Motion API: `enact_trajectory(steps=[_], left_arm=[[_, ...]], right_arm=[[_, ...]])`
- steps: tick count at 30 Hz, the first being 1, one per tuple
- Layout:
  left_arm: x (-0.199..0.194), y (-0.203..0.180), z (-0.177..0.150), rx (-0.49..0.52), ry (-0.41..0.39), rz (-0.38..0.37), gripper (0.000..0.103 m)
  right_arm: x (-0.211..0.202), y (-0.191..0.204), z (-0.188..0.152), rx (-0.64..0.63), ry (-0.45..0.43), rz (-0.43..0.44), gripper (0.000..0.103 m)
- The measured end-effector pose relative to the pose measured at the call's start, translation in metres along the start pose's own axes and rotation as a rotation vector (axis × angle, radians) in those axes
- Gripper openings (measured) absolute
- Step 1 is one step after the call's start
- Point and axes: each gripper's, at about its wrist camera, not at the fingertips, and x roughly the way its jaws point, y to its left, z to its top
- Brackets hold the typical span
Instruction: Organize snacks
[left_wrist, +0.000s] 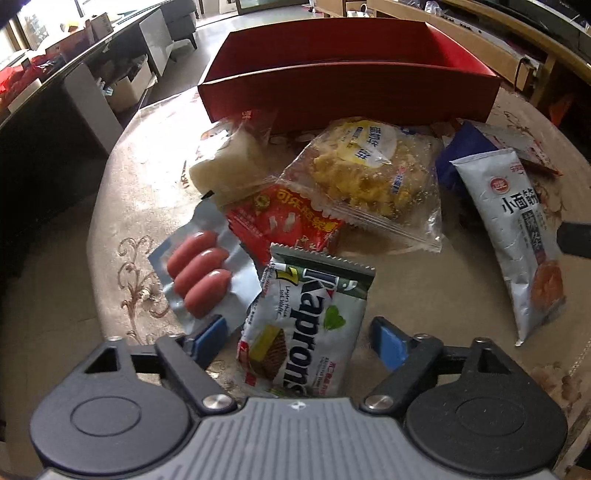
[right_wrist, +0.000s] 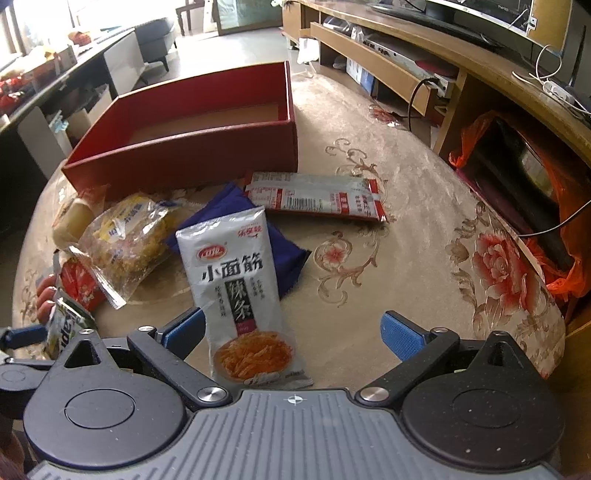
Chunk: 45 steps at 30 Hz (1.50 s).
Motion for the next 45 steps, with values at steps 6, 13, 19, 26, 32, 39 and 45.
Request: enact_trajectory(steps=[6, 13, 19, 26, 32, 39, 45], left_arm=[[-0.007, -0.005, -0.002, -0.018, 0.016, -0.048, 0.059], [-0.008, 0.000, 0.000, -0.040, 0.024, -0.080, 0.059], [-0.003, 0.002, 0.002, -0.036, 0.030, -0.082, 0.059], [0.001, 0.001, 0.005, -0.045, 0.037, -0.080, 0.059], [-0.002, 0.001, 0.004, -0.055, 0.049, -0.075, 0.058], [-0.024, 0.002, 0.006, -0.072, -0.004, -0.096, 0.058], [-0.041, 0.000, 0.012, -0.078, -0.048, -0.122, 0.058]], right_arm=[[0.002, -0.008, 0.000, -0.005, -0.002, -0.017, 0.099], [0.018, 0.020, 0.002, -0.117, 0.041, 0.012, 0.098], [0.052, 0.036, 0.006, -0.172, 0.139, 0.013, 0.080], [0.051, 0.029, 0.003, -0.154, 0.150, 0.024, 0.065], [0.039, 0.032, 0.000, -0.167, 0.136, 0.066, 0.056], [0.012, 0.030, -0.004, -0.160, 0.088, 0.101, 0.054], [-0.009, 0.027, -0.008, -0.141, 0.039, 0.128, 0.053]])
